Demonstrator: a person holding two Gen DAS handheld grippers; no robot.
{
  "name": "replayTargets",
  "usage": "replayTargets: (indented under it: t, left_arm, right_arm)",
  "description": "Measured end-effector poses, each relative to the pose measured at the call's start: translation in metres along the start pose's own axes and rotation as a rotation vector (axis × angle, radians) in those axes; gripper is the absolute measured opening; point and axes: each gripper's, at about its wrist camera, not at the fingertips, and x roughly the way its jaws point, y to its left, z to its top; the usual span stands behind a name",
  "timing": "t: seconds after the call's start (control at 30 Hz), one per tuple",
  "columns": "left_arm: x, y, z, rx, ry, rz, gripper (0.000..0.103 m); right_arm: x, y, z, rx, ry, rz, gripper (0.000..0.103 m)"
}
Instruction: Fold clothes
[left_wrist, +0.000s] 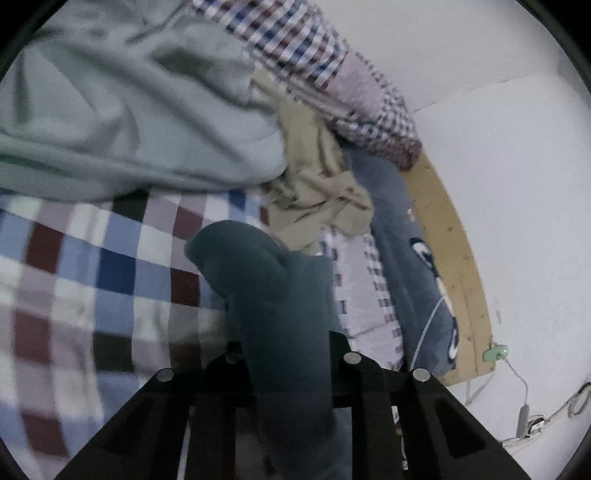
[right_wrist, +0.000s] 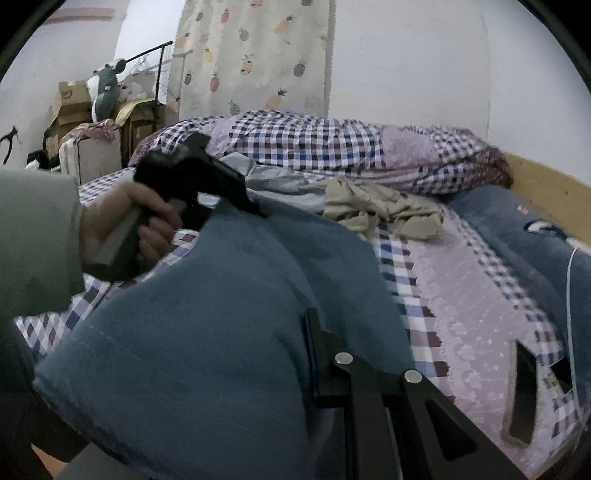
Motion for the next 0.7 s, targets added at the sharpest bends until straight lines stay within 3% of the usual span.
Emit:
replayTargets:
  t: [0.23,0.4,0.57,0.7]
  left_arm:
    - [-0.101,-0.031,-0.004,0.041,-0.077,0.01,0.018]
    - [-0.186,-0.039,-0.003,0.033,-0.161,0.026,0.018]
    - [-0.281,-0.028,0.001,0.013,-0.279,0.084,0.018]
    - [-0.361,0.002,0.016,-0.026,-0.38,0.152,0.018]
  right_arm:
    - [-0.031,0.02,0.021,0.01,-0.067,0.057,0.012]
    - [-0.037,0.05,0.06,0.036,-0.116,0.181,0.012]
    - [-0.029,0.09,0.107,0.041,-0.152,0.319,0.012]
    - [-0.007,0.134,0.153,0.019,-0.17,0.434,0.012]
